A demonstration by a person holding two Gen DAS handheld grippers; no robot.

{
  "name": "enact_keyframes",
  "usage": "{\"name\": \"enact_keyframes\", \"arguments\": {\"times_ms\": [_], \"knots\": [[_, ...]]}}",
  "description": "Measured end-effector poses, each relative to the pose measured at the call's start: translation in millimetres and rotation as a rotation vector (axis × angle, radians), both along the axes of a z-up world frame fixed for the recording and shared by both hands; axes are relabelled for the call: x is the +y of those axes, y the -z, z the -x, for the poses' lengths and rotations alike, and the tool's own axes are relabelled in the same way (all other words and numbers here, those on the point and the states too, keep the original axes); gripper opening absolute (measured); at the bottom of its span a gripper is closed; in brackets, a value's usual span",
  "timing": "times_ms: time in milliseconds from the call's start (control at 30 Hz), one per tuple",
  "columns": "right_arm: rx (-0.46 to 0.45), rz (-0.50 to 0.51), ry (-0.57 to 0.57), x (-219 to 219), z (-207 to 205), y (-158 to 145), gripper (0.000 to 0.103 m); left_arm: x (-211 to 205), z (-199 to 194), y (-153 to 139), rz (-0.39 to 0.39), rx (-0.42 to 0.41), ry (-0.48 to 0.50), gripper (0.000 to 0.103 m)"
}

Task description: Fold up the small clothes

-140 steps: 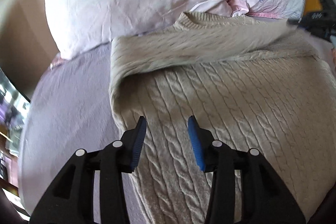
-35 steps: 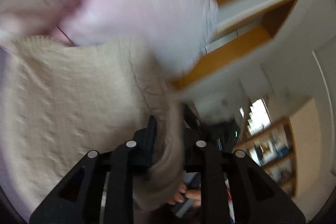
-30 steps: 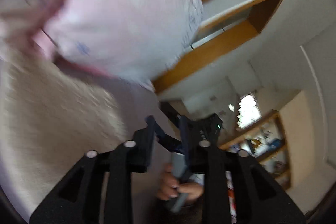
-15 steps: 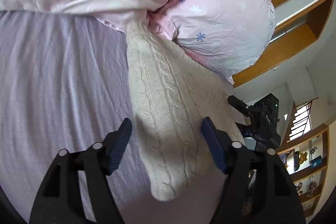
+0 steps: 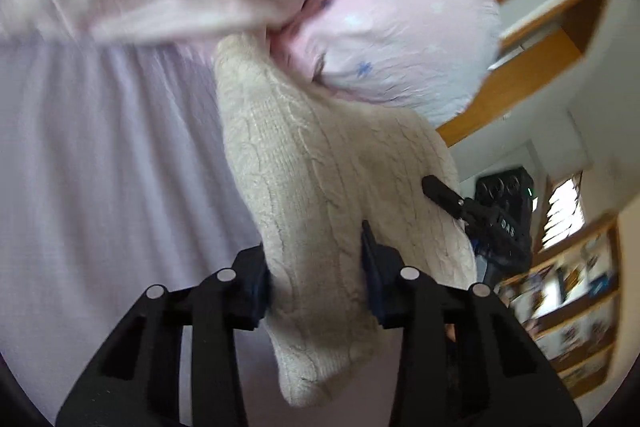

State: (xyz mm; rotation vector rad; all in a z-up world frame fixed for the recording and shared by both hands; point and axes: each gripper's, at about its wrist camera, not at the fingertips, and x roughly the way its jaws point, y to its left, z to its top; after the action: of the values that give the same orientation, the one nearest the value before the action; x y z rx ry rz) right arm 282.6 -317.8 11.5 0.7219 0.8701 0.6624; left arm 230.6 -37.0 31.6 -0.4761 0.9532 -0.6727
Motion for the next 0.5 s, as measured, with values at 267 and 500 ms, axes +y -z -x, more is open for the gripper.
{"name": "enact_keyframes", "arguments": {"times_ms": [267,500], "knots": [[0.047,0.217,-0.096,65.1,2.9,1.7,0.055,83.0,49.7,-5.4,-0.194,-0.08,-0.175,0.042],[0.001,0.211,-0.049,62.8,51.4,-23.5,0.055,92.7,76.0,-33.0,-0.134,-0.215,-0.214,0.051]]}}
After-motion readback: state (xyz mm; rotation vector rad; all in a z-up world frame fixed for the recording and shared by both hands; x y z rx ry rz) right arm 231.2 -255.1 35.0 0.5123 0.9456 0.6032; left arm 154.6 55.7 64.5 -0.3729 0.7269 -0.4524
